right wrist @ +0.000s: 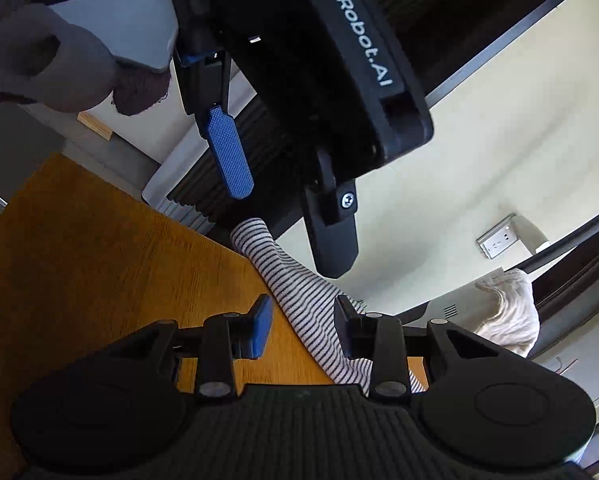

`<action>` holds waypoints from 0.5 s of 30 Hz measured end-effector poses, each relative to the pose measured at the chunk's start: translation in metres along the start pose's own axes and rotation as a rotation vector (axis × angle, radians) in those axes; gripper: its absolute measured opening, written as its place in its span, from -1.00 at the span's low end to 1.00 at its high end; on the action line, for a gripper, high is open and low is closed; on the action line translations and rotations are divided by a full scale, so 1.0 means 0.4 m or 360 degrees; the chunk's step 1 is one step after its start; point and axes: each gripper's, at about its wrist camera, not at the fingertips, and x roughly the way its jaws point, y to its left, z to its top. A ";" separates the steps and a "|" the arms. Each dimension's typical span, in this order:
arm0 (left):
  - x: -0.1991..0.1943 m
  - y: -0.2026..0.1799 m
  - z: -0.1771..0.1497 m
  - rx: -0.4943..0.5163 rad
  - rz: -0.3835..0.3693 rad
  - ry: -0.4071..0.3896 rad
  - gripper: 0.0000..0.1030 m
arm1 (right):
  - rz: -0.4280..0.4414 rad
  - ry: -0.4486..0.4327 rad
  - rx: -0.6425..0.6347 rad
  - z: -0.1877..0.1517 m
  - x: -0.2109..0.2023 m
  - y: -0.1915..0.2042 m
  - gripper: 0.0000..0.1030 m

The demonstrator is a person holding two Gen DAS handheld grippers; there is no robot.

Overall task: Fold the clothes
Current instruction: 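Fold the held sleeve across the shirt body toward the left gripper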

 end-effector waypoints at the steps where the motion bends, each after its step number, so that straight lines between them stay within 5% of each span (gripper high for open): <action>1: -0.005 0.008 0.001 -0.0012 -0.0002 -0.0008 0.85 | 0.0019 0.0012 0.0041 0.004 0.017 -0.004 -0.38; 7: -0.013 0.032 0.013 -0.0054 -0.0042 -0.0032 0.85 | 0.0031 0.0020 0.0290 0.001 0.079 -0.039 -0.49; 8: -0.011 0.032 0.014 -0.0058 -0.0045 -0.0033 0.85 | 0.0014 0.0013 0.0286 -0.001 0.078 -0.036 -0.91; 15: 0.001 0.018 0.012 -0.0071 -0.0066 -0.0017 0.85 | -0.0172 -0.0070 0.0371 -0.019 -0.019 -0.051 -0.95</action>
